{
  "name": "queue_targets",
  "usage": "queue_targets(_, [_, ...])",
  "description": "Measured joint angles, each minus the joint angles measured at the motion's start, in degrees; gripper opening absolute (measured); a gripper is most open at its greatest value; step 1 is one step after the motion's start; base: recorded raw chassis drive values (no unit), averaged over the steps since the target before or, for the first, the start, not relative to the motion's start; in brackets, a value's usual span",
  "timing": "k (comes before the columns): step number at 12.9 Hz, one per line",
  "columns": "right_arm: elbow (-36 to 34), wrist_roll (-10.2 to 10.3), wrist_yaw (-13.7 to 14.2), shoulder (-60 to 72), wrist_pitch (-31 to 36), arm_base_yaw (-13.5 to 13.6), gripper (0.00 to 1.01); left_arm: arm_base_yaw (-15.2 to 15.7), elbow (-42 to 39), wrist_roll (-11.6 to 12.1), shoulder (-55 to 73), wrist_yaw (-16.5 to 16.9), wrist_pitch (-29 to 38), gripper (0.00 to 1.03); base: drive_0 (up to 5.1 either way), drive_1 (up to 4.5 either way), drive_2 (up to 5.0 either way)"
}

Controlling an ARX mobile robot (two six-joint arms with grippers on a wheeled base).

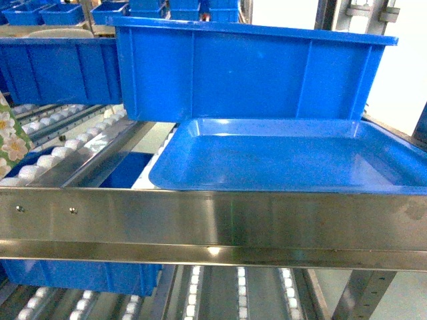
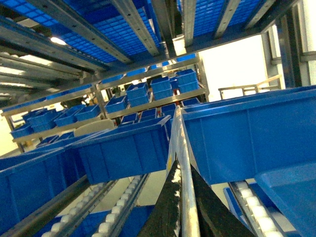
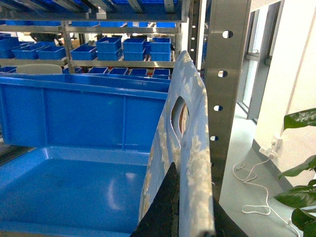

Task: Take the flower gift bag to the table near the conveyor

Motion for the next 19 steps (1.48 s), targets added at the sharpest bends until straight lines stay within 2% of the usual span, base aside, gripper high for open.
queue_targets(2, [0.0,0.0,0.28,0.0,-0.11,0.0,0.02,-0.63,-0.39,2.14,-0.48,0.13,0.13,0.02,-2.4,1.25,1.3])
queue_targets(19, [0.0,-0.35,0.17,-0.02,0.11,0.02,0.02,-0.52,-0.39,2.14,-0.59,-0.2,0.22,0.02,-4.7,1.06,3.7])
